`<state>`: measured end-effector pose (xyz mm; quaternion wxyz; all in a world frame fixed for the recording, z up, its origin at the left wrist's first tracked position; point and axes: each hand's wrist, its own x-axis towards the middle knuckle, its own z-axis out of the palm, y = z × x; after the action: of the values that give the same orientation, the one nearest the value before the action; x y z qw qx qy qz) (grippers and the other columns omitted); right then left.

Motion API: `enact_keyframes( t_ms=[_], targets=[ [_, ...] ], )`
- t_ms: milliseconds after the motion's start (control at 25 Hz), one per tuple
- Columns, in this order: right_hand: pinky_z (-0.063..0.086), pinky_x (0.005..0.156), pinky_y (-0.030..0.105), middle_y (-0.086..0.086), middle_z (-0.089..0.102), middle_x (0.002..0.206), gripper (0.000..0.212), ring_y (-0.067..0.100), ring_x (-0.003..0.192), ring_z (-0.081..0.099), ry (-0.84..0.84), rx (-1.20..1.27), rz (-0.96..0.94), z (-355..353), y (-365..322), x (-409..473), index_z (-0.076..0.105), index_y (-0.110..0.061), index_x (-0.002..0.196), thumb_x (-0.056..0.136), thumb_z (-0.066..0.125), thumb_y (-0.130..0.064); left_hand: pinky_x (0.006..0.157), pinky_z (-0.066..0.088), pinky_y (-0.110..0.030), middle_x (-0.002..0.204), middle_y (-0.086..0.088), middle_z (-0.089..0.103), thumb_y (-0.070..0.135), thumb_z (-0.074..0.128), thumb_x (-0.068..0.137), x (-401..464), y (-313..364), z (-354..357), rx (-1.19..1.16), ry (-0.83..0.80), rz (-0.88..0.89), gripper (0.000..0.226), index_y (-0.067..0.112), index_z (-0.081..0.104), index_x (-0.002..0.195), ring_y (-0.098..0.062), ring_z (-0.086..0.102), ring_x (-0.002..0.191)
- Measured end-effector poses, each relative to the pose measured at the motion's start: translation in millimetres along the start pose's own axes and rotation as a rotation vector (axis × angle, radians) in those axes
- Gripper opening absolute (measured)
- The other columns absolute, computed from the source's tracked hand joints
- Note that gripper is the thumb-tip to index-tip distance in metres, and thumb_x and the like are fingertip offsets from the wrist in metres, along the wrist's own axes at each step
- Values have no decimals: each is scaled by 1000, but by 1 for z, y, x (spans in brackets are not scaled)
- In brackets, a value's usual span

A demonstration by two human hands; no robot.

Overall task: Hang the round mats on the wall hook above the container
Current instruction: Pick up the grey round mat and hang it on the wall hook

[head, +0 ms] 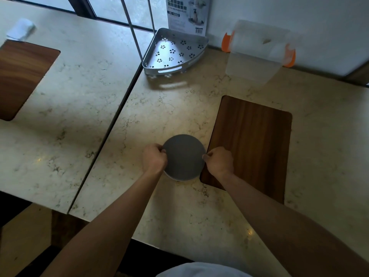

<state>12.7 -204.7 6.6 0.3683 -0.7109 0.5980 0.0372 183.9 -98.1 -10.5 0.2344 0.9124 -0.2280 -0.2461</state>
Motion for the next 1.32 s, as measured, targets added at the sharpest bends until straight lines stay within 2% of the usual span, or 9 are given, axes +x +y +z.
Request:
enact_keyframes(
  t_ms=[160, 320, 400, 520, 600, 760, 920, 1200, 1320],
  targets=[
    [35, 41, 22, 1, 59, 58, 31, 17, 51, 56, -5, 72, 83, 4, -2, 1, 62, -12, 62, 89, 64, -25, 80, 58, -42, 106, -13, 67, 17, 53, 94, 2, 3, 3, 129, -5, 3, 24, 8, 73, 104, -27, 66, 86],
    [30, 39, 21, 1, 57, 62, 30, 16, 52, 54, -52, 169, 178, 6, -4, 6, 57, -13, 62, 87, 64, -27, 55, 52, -30, 68, -6, 65, 9, 56, 84, 7, 7, 0, 42, -65, -66, 18, 6, 68, 71, -25, 66, 67],
    [30, 39, 22, 0, 54, 58, 35, 15, 50, 51, -71, 200, 178, 7, -4, 6, 52, -15, 57, 86, 65, -31, 49, 45, -27, 61, -6, 62, 11, 55, 80, 11, 10, -4, -11, -123, -134, 20, 7, 64, 63, -25, 64, 61],
    [48, 43, 29, 5, 62, 62, 31, 18, 54, 59, -109, 284, 178, 7, -3, 8, 60, -8, 60, 83, 65, -28, 57, 49, -35, 67, -8, 62, 13, 55, 82, 16, 10, -10, -119, -175, -181, 19, 5, 61, 66, -24, 61, 64],
    [62, 59, 37, 11, 72, 76, 24, 22, 67, 69, -128, 405, 202, 6, -1, 9, 70, -2, 71, 84, 67, -22, 63, 47, -38, 75, -10, 59, 12, 56, 83, 19, 7, -13, -198, -194, -191, 15, 8, 59, 70, -24, 57, 68],
    [62, 60, 31, 11, 73, 85, 19, 20, 73, 71, -142, 512, 197, 6, 6, 9, 73, -4, 78, 86, 72, -21, 67, 49, -41, 82, -15, 60, 26, 55, 91, 18, 8, -14, -300, -226, -217, 24, 5, 64, 81, -27, 60, 75],
    [61, 61, 29, 7, 72, 88, 16, 19, 77, 70, -158, 525, 187, 4, 6, 8, 74, -6, 83, 85, 75, -22, 84, 55, -47, 102, -16, 67, 25, 55, 97, 16, 14, -15, -308, -254, -224, 30, -1, 67, 103, -31, 64, 95],
    [62, 74, 39, 10, 74, 91, 13, 20, 80, 70, -114, 478, 39, -43, 17, 19, 74, -8, 80, 87, 70, -18, 75, 58, -46, 95, -20, 70, 21, 64, 90, 21, 50, -20, -394, -374, -194, 25, -4, 68, 92, -31, 67, 87],
    [62, 76, 43, -2, 71, 80, 15, 16, 75, 70, -61, 454, 2, -81, 25, 33, 70, -21, 72, 87, 71, -19, 59, 57, -38, 91, -18, 73, 20, 65, 90, 24, 93, -14, -403, -394, -128, 23, -2, 71, 85, -28, 69, 80]
  ],
)
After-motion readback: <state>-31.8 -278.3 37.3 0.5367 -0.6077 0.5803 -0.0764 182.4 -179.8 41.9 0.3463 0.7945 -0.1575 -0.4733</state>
